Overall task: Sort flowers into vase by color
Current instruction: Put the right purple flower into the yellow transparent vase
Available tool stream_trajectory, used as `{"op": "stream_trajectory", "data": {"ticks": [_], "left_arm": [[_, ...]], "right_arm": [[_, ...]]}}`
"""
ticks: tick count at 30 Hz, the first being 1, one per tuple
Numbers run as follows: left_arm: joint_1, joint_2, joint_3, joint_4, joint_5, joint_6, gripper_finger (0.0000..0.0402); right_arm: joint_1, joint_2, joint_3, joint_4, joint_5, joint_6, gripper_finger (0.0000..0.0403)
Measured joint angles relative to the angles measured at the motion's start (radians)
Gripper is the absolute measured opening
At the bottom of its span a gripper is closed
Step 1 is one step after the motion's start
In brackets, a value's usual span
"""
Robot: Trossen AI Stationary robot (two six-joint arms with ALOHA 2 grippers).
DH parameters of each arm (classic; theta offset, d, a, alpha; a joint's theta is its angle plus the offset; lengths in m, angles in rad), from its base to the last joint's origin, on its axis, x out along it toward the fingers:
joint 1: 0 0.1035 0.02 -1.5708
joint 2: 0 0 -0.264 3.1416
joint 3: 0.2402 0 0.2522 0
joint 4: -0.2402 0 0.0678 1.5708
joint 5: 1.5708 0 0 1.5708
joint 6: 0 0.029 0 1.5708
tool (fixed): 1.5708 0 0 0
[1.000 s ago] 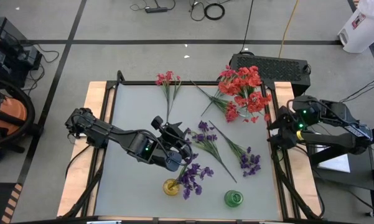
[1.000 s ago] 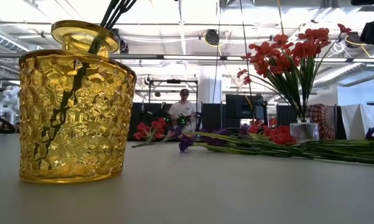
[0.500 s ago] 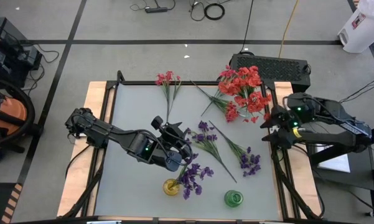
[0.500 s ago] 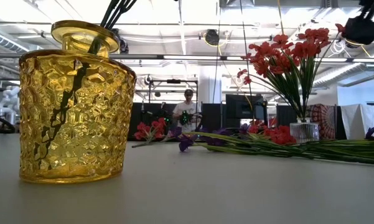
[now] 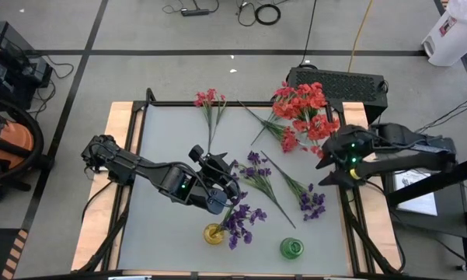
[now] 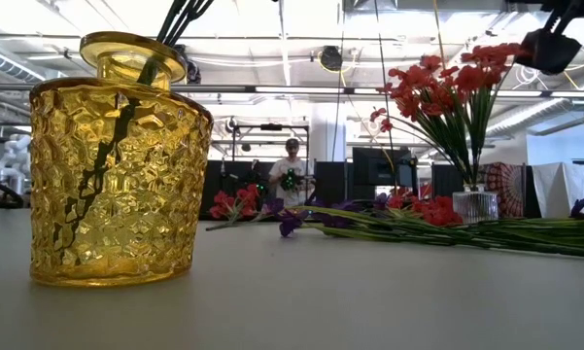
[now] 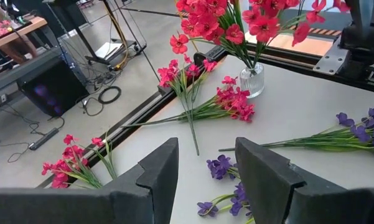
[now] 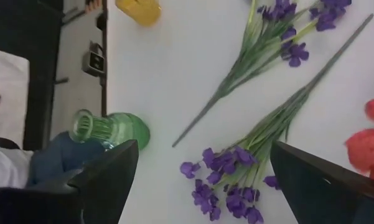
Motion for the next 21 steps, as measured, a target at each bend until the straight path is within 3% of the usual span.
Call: {"op": "stream_trajectory", "data": {"ticks": [11, 21], "left_arm": [[0.0, 0.0, 0.0, 0.0, 0.0, 0.0, 0.0167], [0.0, 0.0, 0.0, 0.001, 0.0, -0.002, 0.0167]], "right_arm": [[0.235, 0.083, 0.0, 0.003, 0.209, 0.163, 0.0357], [0.372, 0.146, 0.0, 0.003, 0.337, 0.259, 0.0357]]}}
